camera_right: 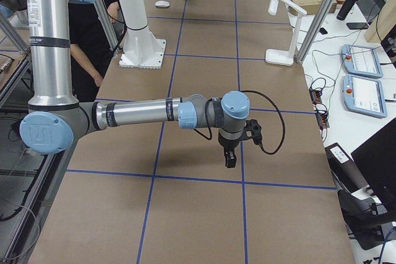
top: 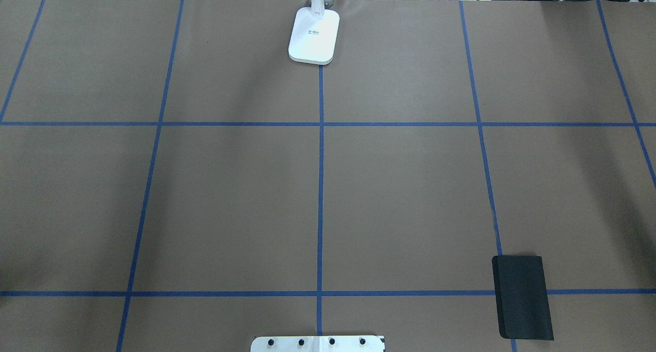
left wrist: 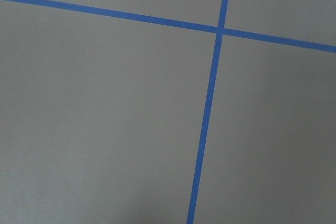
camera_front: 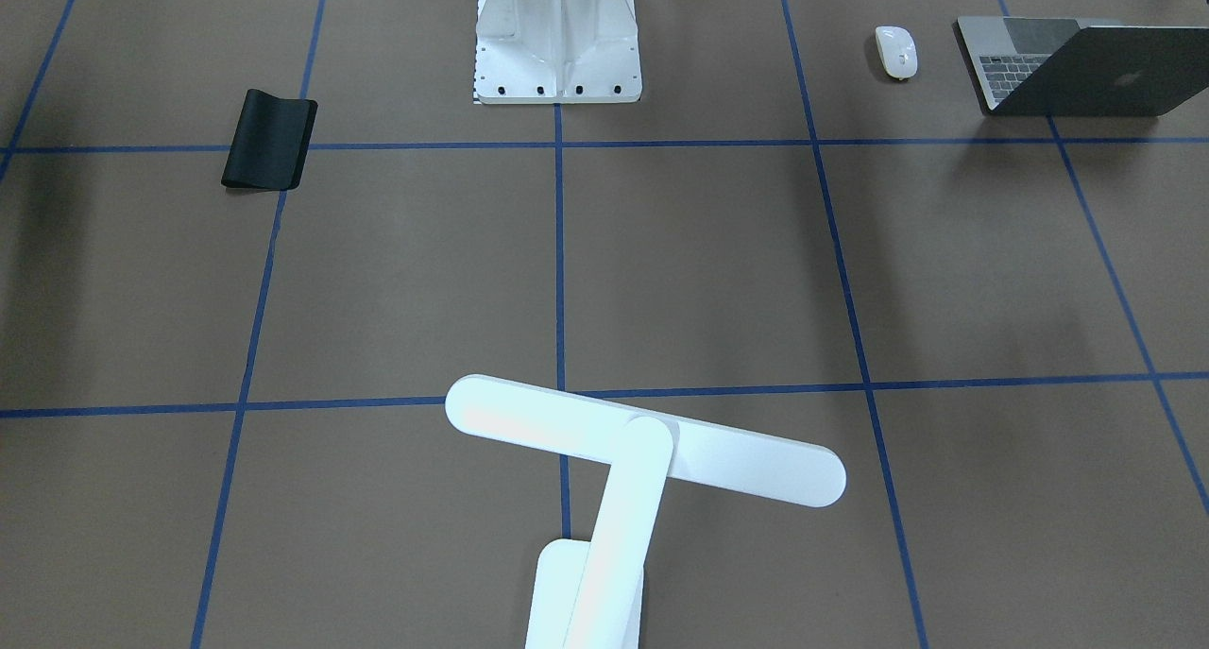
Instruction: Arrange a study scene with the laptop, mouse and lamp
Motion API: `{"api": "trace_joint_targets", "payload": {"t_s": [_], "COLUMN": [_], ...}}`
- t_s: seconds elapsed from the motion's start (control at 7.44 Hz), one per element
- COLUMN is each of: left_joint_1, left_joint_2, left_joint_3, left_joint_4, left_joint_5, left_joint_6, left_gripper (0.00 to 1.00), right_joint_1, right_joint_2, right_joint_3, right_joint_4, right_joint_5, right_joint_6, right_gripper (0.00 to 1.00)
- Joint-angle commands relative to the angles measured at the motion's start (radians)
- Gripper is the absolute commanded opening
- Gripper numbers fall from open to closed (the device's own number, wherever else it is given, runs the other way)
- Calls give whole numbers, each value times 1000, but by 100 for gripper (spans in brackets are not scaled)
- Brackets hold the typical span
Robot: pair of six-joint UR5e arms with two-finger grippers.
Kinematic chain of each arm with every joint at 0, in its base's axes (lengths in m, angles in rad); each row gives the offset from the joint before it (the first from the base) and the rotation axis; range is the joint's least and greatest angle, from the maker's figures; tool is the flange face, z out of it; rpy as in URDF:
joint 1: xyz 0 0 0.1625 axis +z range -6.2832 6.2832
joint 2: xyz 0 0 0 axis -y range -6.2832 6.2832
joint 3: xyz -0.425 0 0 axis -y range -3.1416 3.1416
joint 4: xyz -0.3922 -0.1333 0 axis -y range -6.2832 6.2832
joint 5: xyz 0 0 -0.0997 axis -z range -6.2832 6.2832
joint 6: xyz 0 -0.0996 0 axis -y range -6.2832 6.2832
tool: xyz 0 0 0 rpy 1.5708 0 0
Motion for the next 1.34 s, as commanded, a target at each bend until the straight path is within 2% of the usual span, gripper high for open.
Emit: {"api": "trace_joint_targets", "payload": {"t_s": [0.0,0.4,0.54,0.81,1.07,1.21], "left_joint_1": [0,0,11,17,5,-1], "left_joint_2": [1,1,10,89,120,154], "left_joint_3": [-1,-2,-1,8,-11,-55], "left_joint_4": [-2,-98,-198,-226,-224,-221], "left_joint_5": [0,-3,-6,5,-5,-14], "left_joint_6": [0,0,14,337,410,417], "left_gripper": [100,100,99,99,100,100], "right_joint_1": [0,0,0,0,0,0], "right_joint_2": [3,9,3,5,10,10], "right_joint_3": [-8,6,9,11,11,14], "right_joint_4": [4,12,10,12,12,13], "right_joint_5": [-2,1,4,1,3,3], "right_joint_6": [-2,-2,-2,-5,-5,-5], "right_gripper": [100,100,100,100,100,100]}}
